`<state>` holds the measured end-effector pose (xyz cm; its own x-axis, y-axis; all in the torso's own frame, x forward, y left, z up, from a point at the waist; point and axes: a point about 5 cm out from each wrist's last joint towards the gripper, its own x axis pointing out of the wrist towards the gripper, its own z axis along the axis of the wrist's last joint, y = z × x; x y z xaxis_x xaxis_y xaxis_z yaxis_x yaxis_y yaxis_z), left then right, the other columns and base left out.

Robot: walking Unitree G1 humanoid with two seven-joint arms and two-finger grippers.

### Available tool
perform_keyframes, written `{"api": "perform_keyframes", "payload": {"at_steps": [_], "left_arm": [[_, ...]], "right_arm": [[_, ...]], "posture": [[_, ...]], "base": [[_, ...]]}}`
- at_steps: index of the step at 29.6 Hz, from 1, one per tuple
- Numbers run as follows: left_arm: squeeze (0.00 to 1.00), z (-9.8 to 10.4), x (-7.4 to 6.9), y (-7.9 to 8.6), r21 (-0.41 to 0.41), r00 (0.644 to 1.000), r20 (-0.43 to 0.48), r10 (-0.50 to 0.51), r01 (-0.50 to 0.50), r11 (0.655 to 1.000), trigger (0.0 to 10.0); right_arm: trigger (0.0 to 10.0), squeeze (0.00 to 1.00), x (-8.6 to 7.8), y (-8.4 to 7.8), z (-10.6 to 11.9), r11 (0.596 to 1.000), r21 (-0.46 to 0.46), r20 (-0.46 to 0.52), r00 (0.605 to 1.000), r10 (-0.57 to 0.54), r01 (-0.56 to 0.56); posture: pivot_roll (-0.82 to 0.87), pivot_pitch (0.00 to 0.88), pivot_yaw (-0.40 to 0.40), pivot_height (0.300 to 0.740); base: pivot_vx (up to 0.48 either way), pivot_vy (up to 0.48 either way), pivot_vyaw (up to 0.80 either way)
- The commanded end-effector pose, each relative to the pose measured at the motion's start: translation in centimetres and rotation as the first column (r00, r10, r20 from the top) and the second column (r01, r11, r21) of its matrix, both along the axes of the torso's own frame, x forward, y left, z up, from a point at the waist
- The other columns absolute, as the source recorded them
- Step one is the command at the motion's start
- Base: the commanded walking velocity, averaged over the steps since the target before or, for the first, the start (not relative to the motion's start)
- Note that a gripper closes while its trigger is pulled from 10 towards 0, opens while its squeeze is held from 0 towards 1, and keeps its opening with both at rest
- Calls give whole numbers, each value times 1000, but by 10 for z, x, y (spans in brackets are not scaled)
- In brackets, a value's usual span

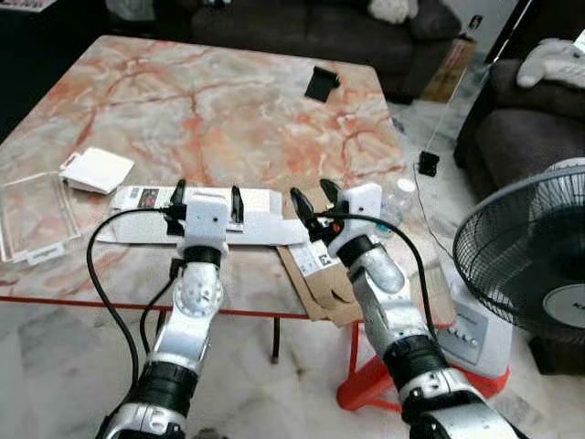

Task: Picking trash to rubbish bin

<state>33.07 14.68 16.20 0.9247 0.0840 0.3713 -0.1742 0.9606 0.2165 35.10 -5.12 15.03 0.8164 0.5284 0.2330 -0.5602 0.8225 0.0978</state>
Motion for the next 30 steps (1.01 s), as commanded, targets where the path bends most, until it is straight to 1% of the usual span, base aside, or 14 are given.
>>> {"api": "perform_keyframes", "payload": {"at_steps": [1,2,3,6,9,16,21,23,26,28,30], "left_arm": [[0,6,0,-6,-12,1000,20,-17,17,1000,10000],[0,6,0,-6,-13,1000,21,-15,15,1000,10000],[0,6,0,-6,-13,1000,23,-14,14,1000,10000],[0,6,0,-5,-13,1000,23,-12,13,1000,10000],[0,6,0,-5,-8,1000,22,-8,9,1000,10000],[0,4,0,-6,-13,1000,15,-15,15,1000,10000],[0,1,1,-5,-25,1000,-14,-20,20,999,10000],[0,-1,1,-5,-42,999,-22,-34,33,999,10000],[0,-1,0,-5,-40,999,-26,-39,38,998,10000],[0,-3,-1,-4,-43,999,-35,-39,38,998,10000],[0,-4,-1,-4,-43,998,-42,-41,40,998,10000]], "right_arm": [[10000,0,2,-6,3,1000,-9,15,1000,-10,10],[10000,0,0,-5,4,999,-36,41,999,5,-4],[10000,0,-1,-4,4,999,-37,47,999,19,-17],[10000,0,-1,-4,3,999,-38,40,999,21,-19],[10000,0,-1,-4,2,1000,-22,26,1000,10,-9],[10000,0,0,-4,0,999,-29,11,1000,24,-24],[10000,0,-3,0,-4,997,-43,-9,998,56,-56],[10000,0,-4,3,-9,994,-72,-26,997,75,-77],[10000,0,-5,5,-12,993,-86,-46,996,81,-85],[10000,0,-7,8,-16,987,-86,-83,988,128,-135],[10000,0,-9,12,-20,977,-106,-105,979,172,-183]], "posture": [[65,162,-128,740],[65,162,-128,740],[66,162,-129,740],[66,159,-128,740],[67,155,-126,740],[66,153,-125,740],[64,156,-125,740],[64,156,-125,740],[69,157,-126,740],[70,158,-127,740],[67,158,-127,740]], "base": [[330,0,0],[337,0,0],[334,0,800],[333,0,800],[310,0,0],[0,0,0],[0,0,0],[0,0,0],[0,0,0],[0,0,0],[0,0,0]]}}
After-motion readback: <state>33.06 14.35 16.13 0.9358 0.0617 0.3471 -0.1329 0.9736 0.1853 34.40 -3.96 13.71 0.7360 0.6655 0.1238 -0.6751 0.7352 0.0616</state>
